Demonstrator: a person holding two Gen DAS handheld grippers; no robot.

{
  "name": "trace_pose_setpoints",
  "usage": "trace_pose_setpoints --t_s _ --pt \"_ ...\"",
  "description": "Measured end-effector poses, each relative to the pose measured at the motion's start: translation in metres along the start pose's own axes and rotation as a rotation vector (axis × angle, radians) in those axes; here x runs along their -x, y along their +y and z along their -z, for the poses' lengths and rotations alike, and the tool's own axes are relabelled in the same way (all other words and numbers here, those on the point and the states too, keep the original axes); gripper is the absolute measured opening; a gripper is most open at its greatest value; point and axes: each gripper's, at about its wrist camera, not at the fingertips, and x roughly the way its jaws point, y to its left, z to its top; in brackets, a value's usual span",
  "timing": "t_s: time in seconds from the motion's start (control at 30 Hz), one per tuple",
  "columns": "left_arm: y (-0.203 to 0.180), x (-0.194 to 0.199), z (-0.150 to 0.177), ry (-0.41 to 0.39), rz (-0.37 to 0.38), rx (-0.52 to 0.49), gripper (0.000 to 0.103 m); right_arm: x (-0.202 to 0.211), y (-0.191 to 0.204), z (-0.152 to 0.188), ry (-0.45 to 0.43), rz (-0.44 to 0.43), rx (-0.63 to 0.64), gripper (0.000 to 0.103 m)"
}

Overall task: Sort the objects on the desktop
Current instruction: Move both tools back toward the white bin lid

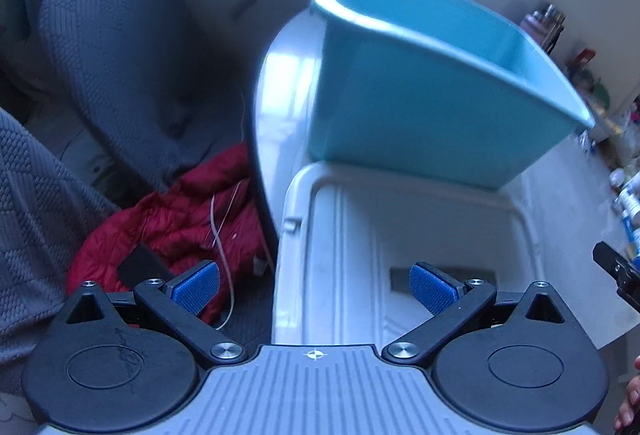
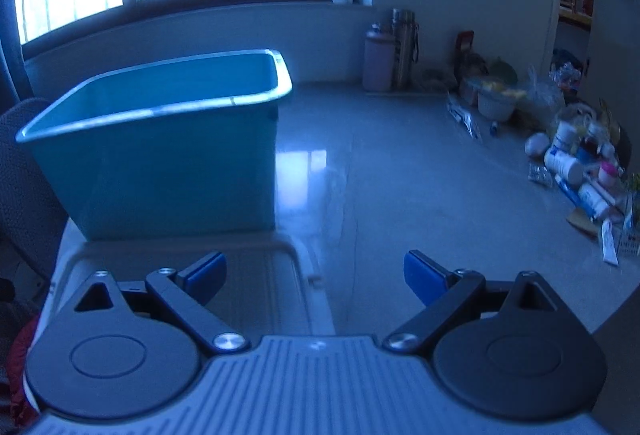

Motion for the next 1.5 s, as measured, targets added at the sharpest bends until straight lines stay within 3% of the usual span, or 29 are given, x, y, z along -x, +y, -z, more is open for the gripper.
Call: trace_pose_setpoints --t_s 0.3,0.6,0.87,1.5 --pt "0.008 -0.028 0.020 0.093 -0.056 -0.002 0.103 -0.019 -0.012 0.027 0.113 0.011 -0.036 0.096" --pt "-0.001 -0.037 0.031 0.123 -0.075 -0.034 0.103 -0.014 -0.013 0.034 0.117 0.002 -0.015 0.096" --pt "-0.013 -0.023 0.050 0.097 -0.109 -0.064 0.103 -0.001 -0.016 0.043 0.111 -0.047 -0.003 0.096" --pt "-0.043 0.030 0.142 0.099 -0.135 -0.064 0.103 0.052 -0.045 0.081 0.131 -0.112 0.057 0.096"
